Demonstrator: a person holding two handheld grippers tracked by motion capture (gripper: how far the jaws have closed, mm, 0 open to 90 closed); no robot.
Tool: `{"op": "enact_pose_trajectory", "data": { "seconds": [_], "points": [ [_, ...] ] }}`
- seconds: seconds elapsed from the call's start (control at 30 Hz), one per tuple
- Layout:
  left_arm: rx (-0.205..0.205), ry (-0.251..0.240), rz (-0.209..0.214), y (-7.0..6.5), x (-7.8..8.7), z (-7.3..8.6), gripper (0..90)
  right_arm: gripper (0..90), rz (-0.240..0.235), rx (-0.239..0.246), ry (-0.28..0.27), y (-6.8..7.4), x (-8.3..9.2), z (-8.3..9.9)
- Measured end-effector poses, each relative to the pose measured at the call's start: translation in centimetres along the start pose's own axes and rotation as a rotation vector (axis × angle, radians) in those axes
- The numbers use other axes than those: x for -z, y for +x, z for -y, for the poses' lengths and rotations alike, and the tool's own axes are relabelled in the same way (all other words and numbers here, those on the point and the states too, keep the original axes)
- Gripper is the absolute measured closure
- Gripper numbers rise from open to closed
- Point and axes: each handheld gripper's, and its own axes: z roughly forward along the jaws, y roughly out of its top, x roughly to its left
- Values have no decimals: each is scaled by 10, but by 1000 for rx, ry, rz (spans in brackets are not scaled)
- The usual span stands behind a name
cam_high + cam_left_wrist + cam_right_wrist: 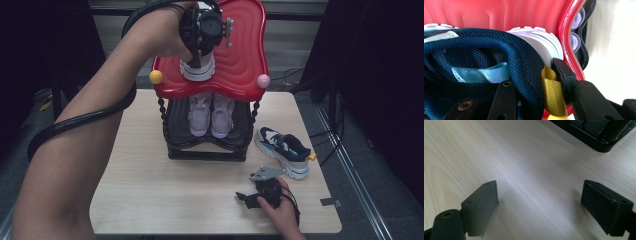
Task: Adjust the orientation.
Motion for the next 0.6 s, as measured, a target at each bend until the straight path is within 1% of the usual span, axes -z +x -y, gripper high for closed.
{"op": "enact_pose_trajectory", "data": {
  "seconds": [0.03,0.1,0.2,0.27,0.37,0.5,0.6],
  "points": [
    [-3,-1,3,0,0,0,667,137,0,0,0,0,0,0],
    [9,-7,0,0,-1,1,667,137,0,0,0,0,0,0],
    [5,-7,2,0,-1,1,665,137,0,0,0,0,0,0],
    [22,-19,8,1,-1,3,663,137,0,0,0,0,0,0],
    [25,-24,8,2,-1,5,655,137,0,0,0,0,0,0],
    [31,-17,11,2,-1,4,650,137,0,0,0,0,0,0],
    [44,-14,2,3,-1,4,631,137,0,0,0,0,0,0]
  ]
}}
